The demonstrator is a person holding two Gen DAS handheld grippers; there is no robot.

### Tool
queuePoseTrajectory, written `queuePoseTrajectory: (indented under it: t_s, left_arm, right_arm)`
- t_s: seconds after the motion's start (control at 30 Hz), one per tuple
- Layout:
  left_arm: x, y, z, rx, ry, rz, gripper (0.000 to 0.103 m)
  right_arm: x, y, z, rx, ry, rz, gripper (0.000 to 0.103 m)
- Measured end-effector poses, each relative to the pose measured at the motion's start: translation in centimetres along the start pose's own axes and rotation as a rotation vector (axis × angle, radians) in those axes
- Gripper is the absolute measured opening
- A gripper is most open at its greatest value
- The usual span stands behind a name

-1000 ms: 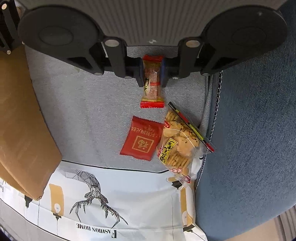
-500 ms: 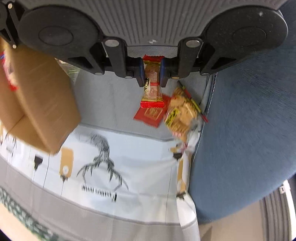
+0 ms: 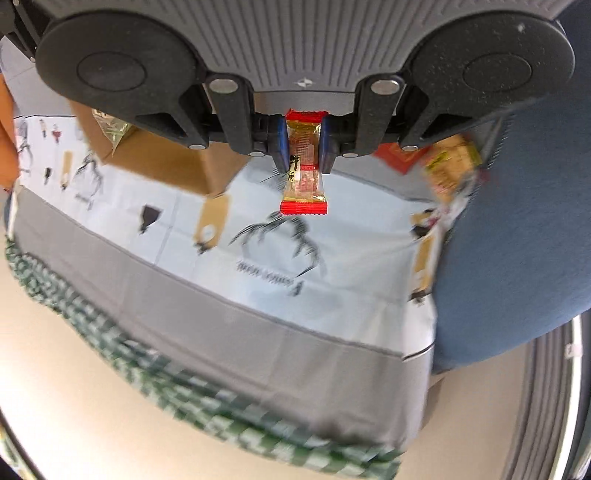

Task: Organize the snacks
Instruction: 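Carry the grain cake with the right gripper while the left gripper carries the red candy over the box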

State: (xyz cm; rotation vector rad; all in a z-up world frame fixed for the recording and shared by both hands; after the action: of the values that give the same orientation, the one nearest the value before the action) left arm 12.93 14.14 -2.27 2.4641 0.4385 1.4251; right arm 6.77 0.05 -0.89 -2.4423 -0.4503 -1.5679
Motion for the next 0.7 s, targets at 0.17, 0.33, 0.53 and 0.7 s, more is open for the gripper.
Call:
queuePoseTrajectory:
  t_s: [0.17, 0.33, 0.53, 0.7]
  left_arm:
    - [0.2, 3.5, -0.5, -0.066, 0.06, 0.023, 0.018]
    - [-0.2, 6.3, -0.6, -0.123, 0.083, 0.05, 0.018]
    - [-1.1, 8.9, 0.0, -0.157, 0.09, 0.078, 0.018]
    - [-2.1, 11.0, 0.6, -0.183, 0.081, 0.099, 0.018]
  right_arm:
    - [0.5, 3.6, -0.7, -0.056, 0.035, 0.026, 0.081]
    - [-0.2, 6.7, -0.7, -0.118, 0.045, 0.043, 0.081]
    - [-0.4, 9.7, -0.7, -0.181, 0.047, 0.055, 0.081]
    - [-1.3, 12.2, 0.1, -0.256, -0.011, 0.065, 0.081]
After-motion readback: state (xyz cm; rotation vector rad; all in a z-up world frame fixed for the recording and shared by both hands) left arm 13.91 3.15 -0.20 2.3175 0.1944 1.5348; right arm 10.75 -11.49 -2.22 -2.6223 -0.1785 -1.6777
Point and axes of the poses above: each gripper's, at about its wrist camera, not at the fingertips, and z roughly the way its jaws point, y to its right, x to its top, the point moved 8 cm from there along z, roughly the way its jaws point, and after that the axes turned 4 degrees about -x, right-handed, at the moved point
